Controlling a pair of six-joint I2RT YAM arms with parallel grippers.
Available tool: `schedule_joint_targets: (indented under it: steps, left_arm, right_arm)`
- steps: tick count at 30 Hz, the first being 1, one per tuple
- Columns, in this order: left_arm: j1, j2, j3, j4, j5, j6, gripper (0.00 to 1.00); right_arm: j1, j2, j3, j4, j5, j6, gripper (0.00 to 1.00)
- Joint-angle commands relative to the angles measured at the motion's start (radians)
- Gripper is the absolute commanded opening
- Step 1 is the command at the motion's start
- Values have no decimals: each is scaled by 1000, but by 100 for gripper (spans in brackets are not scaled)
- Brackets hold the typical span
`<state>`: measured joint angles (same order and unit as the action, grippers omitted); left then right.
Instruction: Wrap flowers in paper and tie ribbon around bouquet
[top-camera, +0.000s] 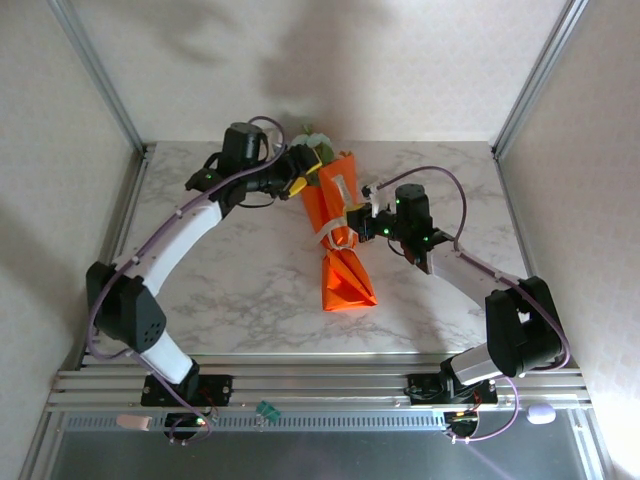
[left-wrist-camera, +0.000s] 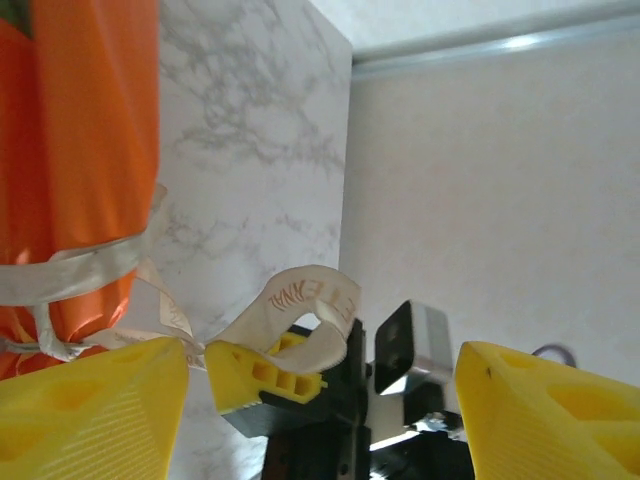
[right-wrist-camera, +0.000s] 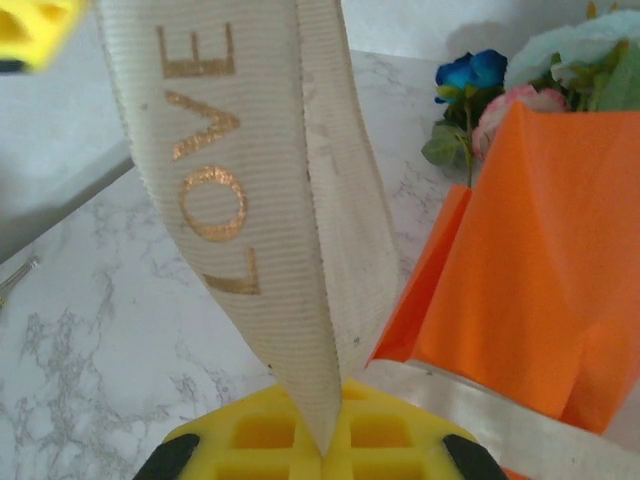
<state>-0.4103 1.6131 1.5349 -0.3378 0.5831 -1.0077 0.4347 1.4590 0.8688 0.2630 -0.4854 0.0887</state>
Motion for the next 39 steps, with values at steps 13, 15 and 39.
schedule_joint_targets:
  steps: [13,15,39]
  left_arm:
    - [-226,-27,-386,284,-301,-1024,48]
    - [-226,13,-381,304,-321,-1084,48]
    - [-216,346,-97,147,-265,-1168,47]
  right_arm:
    - [27,-113,-43,-150,141,123,0]
    - [31,-128,-52,-166,146,125,0]
    - [54,-200,-99,-199,163,109,0]
